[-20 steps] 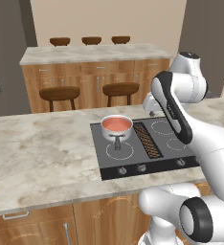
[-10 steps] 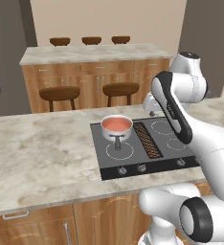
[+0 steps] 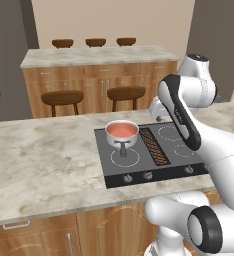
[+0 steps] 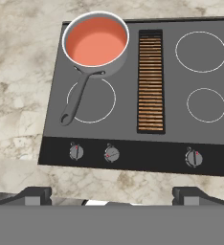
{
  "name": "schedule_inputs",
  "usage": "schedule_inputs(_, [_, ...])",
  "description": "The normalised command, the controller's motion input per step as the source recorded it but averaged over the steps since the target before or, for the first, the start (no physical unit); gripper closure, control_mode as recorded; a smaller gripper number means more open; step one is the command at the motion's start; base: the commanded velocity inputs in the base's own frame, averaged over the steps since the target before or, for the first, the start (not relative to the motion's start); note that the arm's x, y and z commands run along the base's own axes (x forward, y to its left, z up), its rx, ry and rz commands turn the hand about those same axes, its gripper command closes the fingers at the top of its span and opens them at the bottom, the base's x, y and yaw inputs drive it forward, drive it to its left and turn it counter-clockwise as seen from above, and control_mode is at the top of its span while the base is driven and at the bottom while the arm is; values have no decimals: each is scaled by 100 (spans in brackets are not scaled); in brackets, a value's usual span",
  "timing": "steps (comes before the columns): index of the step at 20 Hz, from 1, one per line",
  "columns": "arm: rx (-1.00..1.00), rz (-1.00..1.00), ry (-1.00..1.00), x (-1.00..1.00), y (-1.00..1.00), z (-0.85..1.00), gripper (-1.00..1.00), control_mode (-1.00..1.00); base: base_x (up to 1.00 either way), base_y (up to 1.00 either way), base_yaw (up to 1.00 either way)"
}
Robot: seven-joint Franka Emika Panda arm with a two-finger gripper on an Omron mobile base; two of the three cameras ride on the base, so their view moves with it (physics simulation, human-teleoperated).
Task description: Wait until the marinara sauce is simmered to a deep red color and then turn off the stove.
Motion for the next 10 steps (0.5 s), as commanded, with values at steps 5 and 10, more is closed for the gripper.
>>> schedule_inputs(5, [0,0,0,0,0,0,-100,-100,0,0,0])
schedule_inputs(10, [0,0,0,0,0,0,-100,-100,0,0,0])
